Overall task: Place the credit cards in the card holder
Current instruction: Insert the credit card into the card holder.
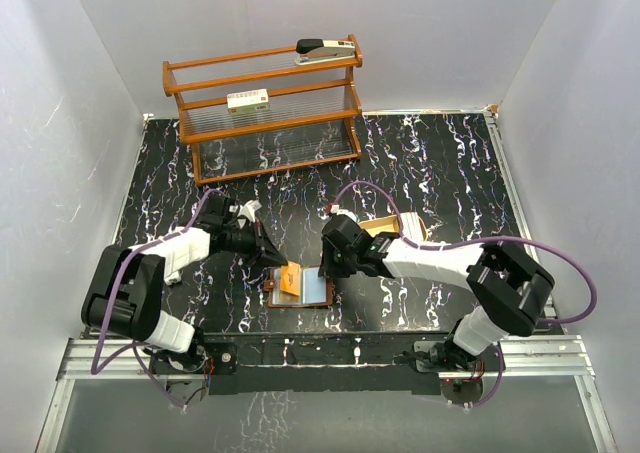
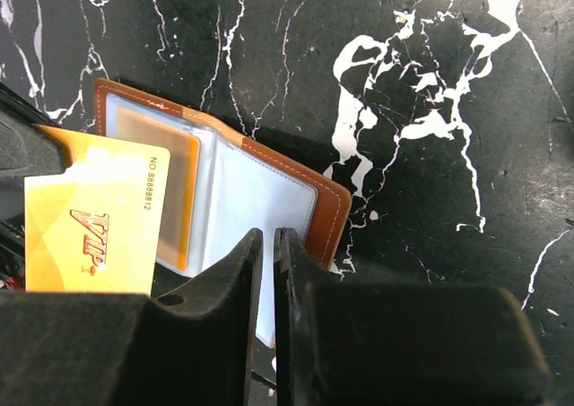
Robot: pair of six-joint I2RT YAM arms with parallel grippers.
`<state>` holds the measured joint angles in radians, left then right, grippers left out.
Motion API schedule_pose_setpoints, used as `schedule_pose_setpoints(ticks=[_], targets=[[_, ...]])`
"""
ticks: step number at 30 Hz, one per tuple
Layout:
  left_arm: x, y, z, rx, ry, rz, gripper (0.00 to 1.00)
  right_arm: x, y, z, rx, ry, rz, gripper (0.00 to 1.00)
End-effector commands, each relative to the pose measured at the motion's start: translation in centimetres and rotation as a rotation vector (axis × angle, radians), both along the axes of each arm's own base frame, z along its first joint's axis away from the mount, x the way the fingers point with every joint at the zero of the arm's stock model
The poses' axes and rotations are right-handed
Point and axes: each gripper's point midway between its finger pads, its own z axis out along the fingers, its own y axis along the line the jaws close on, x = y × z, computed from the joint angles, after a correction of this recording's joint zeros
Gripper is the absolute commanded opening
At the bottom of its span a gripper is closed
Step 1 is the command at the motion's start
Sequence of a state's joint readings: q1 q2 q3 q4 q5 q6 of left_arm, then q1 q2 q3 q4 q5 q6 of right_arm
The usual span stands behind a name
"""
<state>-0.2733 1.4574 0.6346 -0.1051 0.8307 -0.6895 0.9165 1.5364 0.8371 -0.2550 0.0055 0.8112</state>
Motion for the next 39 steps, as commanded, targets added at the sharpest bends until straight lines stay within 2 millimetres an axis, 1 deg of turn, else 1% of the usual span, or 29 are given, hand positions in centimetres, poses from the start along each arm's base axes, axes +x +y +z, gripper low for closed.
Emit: schedule_pose_setpoints(ticks=[1,9,15,22,29,39], targets=[[-0.8,-0.6,-0.2,-0.015,-0.003,-0.064,0.00,0.9,0.4,0.2,-0.006,-0.043,-0.001,0.09],[-1.3,-1.2,-1.6,-0.016,0.037,-0.099,0.00,0.9,0.0,-0.9,-0.031,-0.040,-0.004,0.08],[-1.3,-1.3,-2.1,-0.008,0.047,-0.104,0.00,0.8,-0.2,-1.3,-0.038,-0.035,-0.005,0.07],[-1.1,-1.4,-2.5,-0.004,0.050,-0.098,0.00,0.7,-0.3,-1.6,-0.039,-0.034,-0.005,0.07],[-1.0,-1.5,-3.5,0.010,0.075,-0.094,0.00,0.6,-0.3,-1.9,-0.044,-0.028,-0.004,0.07],[0.0,-1.2,-4.6,0.110,0.030,-0.085,0.00,0.6,-0.3,-2.0,-0.046,-0.027,-0.002,0.07]])
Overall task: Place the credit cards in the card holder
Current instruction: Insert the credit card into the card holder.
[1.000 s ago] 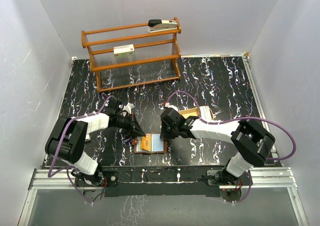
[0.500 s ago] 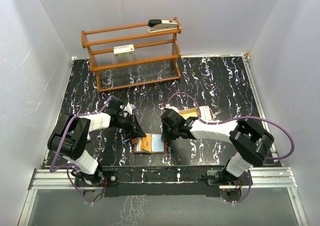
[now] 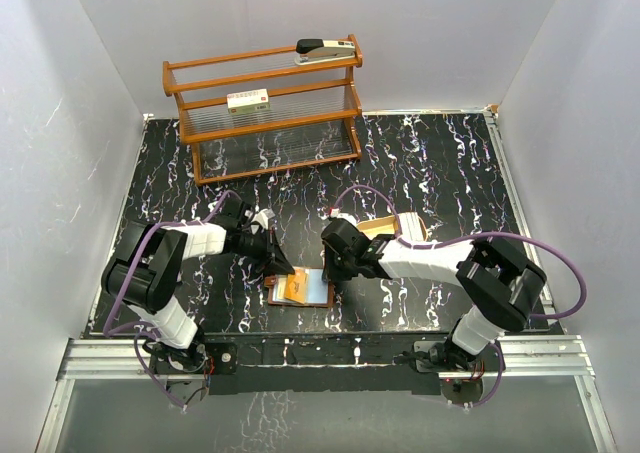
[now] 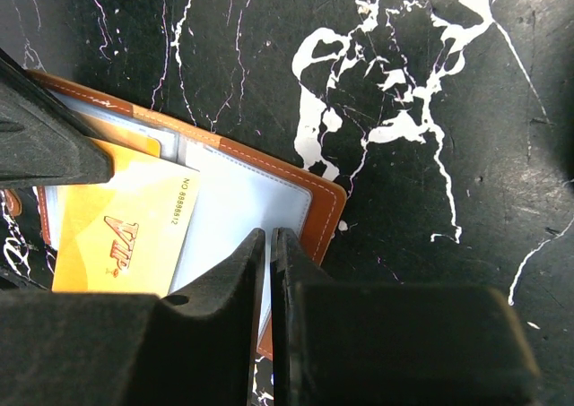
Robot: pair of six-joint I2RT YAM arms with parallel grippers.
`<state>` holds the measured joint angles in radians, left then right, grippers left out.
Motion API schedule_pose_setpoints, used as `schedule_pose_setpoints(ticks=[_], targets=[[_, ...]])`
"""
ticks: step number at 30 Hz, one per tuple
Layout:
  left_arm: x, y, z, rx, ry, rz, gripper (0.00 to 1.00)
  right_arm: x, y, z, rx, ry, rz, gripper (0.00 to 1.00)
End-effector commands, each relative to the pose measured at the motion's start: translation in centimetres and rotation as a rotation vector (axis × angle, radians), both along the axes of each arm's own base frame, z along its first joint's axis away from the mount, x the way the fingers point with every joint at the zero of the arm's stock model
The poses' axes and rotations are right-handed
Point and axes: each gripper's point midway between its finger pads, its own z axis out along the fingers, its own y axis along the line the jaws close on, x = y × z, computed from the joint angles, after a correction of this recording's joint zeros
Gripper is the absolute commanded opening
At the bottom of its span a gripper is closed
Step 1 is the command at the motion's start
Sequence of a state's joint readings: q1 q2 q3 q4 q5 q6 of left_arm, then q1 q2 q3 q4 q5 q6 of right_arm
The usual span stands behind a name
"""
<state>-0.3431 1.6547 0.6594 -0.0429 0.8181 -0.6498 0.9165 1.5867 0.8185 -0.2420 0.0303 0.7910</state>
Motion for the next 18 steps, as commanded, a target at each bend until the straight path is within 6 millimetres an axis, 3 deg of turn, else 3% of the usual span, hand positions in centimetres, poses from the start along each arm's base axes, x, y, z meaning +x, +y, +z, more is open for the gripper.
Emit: schedule_pose_setpoints(ticks=[1,13,18], targets=[[0.9,0.2,-0.6,0.071,-0.045,0.000,0.00,0.7,0.6,0.3,0.019,-0.036,-0.004,0.07],[1.1,0.6,-0.4,0.160,-0.083,-0.021,0.00,0.8,0.3,0.3,0.006,-0.043,-0.018,0.07],[0.6,0.5,-0.1,0.178,-0.077,-0.044,0.00,1.3,-0.1,1.9,-0.012,-0.055,-0.058,0.09]])
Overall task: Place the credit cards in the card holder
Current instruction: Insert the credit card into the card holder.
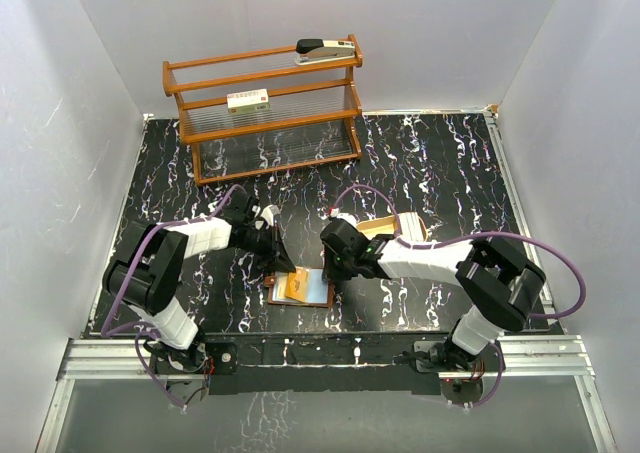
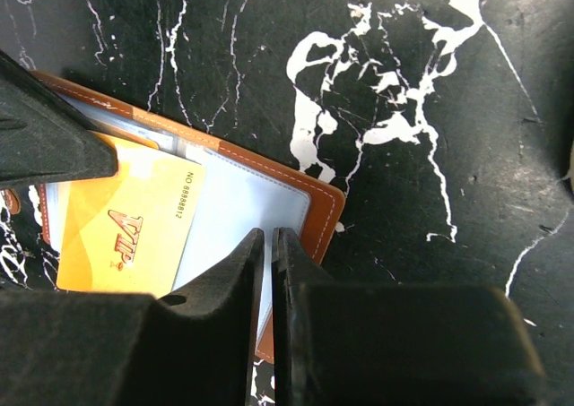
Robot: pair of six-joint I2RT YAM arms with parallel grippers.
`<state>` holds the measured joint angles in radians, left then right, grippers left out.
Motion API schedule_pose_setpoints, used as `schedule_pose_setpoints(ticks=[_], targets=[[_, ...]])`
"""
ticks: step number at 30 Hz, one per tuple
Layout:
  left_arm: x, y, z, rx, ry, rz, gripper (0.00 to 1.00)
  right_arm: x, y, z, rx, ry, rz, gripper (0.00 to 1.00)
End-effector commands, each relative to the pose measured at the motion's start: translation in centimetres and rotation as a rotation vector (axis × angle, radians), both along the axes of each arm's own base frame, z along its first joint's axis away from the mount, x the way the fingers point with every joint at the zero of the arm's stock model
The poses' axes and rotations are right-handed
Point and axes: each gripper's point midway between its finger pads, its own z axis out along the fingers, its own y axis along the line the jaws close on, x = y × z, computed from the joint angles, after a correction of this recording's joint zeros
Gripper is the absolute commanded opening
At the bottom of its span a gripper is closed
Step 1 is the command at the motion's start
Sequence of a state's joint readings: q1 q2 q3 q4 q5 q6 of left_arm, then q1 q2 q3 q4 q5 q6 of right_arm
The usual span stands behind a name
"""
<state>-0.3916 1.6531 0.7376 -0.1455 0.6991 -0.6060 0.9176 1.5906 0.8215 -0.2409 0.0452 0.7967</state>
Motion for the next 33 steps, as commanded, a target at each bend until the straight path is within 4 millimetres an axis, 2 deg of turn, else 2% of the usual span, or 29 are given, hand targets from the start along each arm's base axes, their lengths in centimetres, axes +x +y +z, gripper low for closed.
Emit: schedule_pose_setpoints(ticks=[1,4,11,20,33], targets=[[-0.2,0.6,0.2,0.065,-0.029,-0.012,0.00,1.0,-0.1,2.2,-0.007,-0.047,-0.050,0.09],[-0.4,0.6,0.2,0.064,-0.033,-0.011,0.00,0.8,0.1,2.2,0.007,-0.039,-0.052,0.10],[-0.3,1.4,-0.5,0.134,-0.035,-0.025,0.00,0.4,-0.6,0.1,-0.064,-0.011,-0.048,0.09],[0.4,1.2,0.3,0.131,-0.069,-0.050,0.00,1.1,-0.4,0.0,-0.076,-0.046,-0.030,0.06],[0.3,0.6,-0.7,0.123,-0.052,-0.006,0.00,1.4,-0.3,-0.2,-0.080,-0.061,-0.025,0.05]])
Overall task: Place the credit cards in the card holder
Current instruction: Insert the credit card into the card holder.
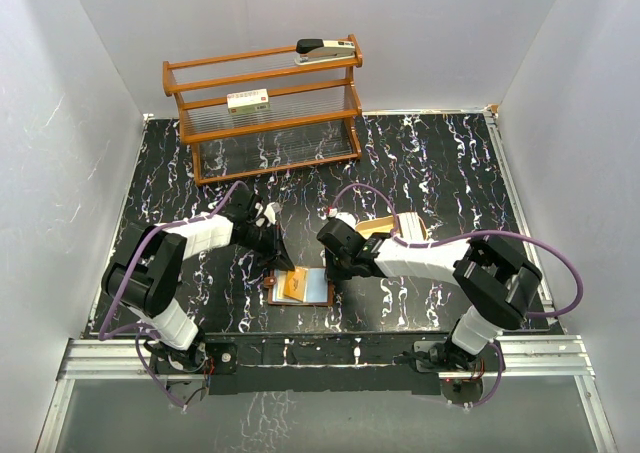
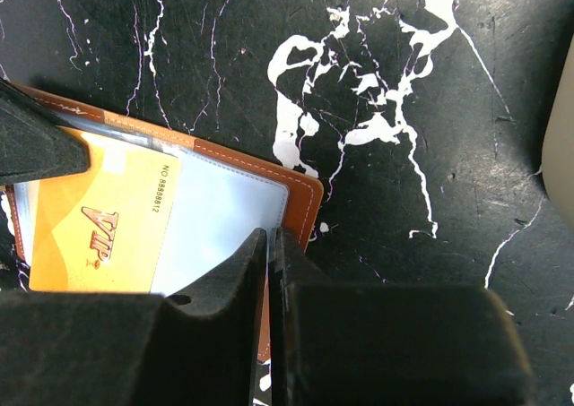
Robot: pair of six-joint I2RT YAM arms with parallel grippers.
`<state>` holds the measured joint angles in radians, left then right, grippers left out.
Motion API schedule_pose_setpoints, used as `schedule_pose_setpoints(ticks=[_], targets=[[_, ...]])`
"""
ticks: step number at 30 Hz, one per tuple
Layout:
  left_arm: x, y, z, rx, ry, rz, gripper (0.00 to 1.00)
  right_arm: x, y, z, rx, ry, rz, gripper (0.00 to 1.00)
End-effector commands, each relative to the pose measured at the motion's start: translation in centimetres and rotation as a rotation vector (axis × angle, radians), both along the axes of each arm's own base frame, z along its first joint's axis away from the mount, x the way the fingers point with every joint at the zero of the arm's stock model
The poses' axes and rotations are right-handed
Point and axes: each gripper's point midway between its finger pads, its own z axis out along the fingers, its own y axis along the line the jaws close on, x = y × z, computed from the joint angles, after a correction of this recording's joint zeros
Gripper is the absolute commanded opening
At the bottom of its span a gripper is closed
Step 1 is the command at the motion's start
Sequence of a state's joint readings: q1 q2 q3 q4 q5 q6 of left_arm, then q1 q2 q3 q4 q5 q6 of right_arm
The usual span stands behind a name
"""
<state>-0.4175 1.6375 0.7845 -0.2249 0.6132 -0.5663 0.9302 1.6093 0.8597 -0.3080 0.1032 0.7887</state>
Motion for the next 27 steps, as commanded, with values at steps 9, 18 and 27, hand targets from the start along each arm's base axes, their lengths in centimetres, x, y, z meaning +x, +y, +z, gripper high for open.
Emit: schedule_pose_setpoints(ticks=[9,18,27], targets=[[-0.16,-0.16,-1.05,0.036,-0.021,0.038,0.00,1.01,0.19,0.12,-0.008,-0.048,-0.009,0.05],[0.04,0.09,-1.00,0.037,-0.061,0.079,0.00,0.82,0.11,0.07,0.006,-0.047,-0.017,0.05],[-0.41,-0.37,-1.14,-0.004,-0.072,0.128,0.00,0.75,0.64,0.60,0.045,-0.045,-0.023,0.05]])
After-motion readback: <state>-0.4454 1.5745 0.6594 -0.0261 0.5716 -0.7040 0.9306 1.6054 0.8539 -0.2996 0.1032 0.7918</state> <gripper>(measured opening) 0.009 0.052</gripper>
